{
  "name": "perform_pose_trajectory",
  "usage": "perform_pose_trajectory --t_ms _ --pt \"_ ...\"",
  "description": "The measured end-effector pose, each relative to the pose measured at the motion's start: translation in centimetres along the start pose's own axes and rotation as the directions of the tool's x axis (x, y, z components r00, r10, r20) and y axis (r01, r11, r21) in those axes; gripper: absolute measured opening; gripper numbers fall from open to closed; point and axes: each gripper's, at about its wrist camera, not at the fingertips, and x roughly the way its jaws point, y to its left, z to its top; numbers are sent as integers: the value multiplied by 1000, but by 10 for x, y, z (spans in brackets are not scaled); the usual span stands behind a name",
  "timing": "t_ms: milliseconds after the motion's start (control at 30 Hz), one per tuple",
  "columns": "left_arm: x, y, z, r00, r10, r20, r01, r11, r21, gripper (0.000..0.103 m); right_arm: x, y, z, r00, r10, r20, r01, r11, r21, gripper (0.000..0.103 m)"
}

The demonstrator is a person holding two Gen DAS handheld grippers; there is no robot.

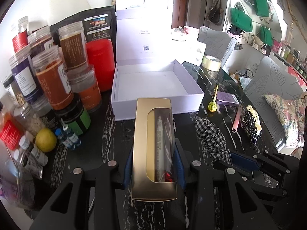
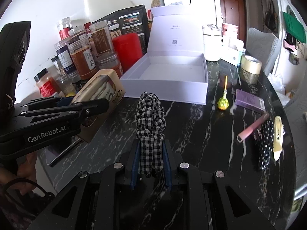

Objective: Organize rigid objects
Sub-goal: 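Carry the gold box and gingham scrunchie toward the lavender gift box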

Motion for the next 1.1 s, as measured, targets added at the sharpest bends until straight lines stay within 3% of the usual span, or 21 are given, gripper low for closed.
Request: perform_pose_trajectory --t_ms 700,1100 --pt "14 -5 87 993 -58 105 53 997 56 37 3 -15 81 995 -34 93 42 996 -76 23" --pt "43 -4 137 990 -35 134 26 997 68 37 18 -30 127 991 -49 127 64 991 -114 23"
